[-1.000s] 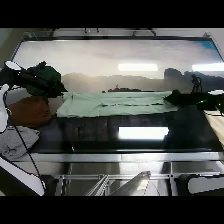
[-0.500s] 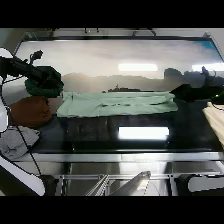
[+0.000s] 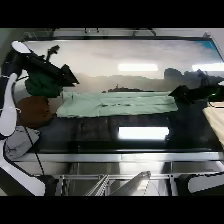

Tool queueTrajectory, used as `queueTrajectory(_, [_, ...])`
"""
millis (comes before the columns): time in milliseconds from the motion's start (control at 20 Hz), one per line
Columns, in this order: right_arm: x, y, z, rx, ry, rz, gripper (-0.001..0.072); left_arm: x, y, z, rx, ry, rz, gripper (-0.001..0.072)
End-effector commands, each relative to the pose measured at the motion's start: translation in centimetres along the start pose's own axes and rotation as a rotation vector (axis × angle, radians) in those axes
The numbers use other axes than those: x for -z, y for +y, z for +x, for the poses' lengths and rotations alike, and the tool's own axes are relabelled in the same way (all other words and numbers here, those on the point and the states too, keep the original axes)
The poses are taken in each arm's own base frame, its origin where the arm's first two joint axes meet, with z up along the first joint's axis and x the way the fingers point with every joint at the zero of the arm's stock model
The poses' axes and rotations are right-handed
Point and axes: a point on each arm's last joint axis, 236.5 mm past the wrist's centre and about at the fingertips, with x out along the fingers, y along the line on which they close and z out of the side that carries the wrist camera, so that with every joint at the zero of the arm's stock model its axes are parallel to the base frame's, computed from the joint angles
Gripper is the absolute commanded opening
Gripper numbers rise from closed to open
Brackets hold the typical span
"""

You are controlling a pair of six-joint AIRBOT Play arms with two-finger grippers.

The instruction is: Fold the shirts.

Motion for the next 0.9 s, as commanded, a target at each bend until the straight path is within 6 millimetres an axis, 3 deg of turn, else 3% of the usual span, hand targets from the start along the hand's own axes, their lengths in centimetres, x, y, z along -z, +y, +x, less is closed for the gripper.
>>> queueTrajectory(0, [1.7, -0.4, 3.8, 0.005, 0.084, 0.057, 0.0538, 0.6, -2.3, 6.3, -0.012, 0.016, 0.035, 0.014])
queueTrajectory(50, [2.1, -0.6, 4.4, 0.003, 0.103, 0.064, 0.0494, 1.0, -2.9, 7.9, -0.015, 0.028, 0.046, 0.0086])
queueTrajectory(100, [2.4, -0.8, 4.7, 0.0, 0.115, 0.072, 0.0488, 1.3, -3.4, 9.1, -0.017, 0.036, 0.055, 0.0088])
queueTrajectory(150, [2.7, -0.8, 4.8, -0.003, 0.125, 0.073, 0.0385, 1.6, -4.0, 10.5, -0.017, 0.051, 0.07, 0.0088])
queueTrajectory(200, [2.8, -0.8, 4.7, -0.007, 0.13, 0.07, 0.0208, 1.8, -4.5, 11.6, -0.018, 0.059, 0.082, 0.0088])
queueTrajectory(250, [2.9, -0.7, 4.7, -0.009, 0.133, 0.07, 0.0175, 1.9, -5.1, 12.7, -0.02, 0.063, 0.096, 0.0087])
queueTrajectory(450, [3.2, -0.8, 3.9, -0.024, 0.149, 0.057, 0.0176, 2.4, -6.5, 16.3, -0.026, 0.071, 0.131, 0.0086])
queueTrajectory(500, [3.3, -0.8, 3.5, -0.031, 0.152, 0.064, 0.0049, 2.6, -6.5, 17.1, -0.028, 0.077, 0.132, 0.0067])
queueTrajectory(550, [3.4, -0.8, 3.2, -0.04, 0.157, 0.07, 0.0017, 2.9, -6.2, 17.7, -0.031, 0.09, 0.129, 0.0005])
queueTrajectory(650, [3.8, 0.0, 2.2, -0.064, 0.173, 0.047, 0.0016, 3.5, -5.6, 19.0, -0.034, 0.117, 0.119, 0.0003])
queueTrajectory(750, [3.1, 3.3, 0.4, -0.16, 0.141, -0.011, 0.0015, 3.6, -5.5, 19.8, -0.035, 0.122, 0.116, 0.0002])
queueTrajectory(850, [1.4, 9.0, -2.6, -0.335, 0.044, -0.091, 0.0015, 3.4, -6.1, 20.0, -0.035, 0.111, 0.13, 0.0002])
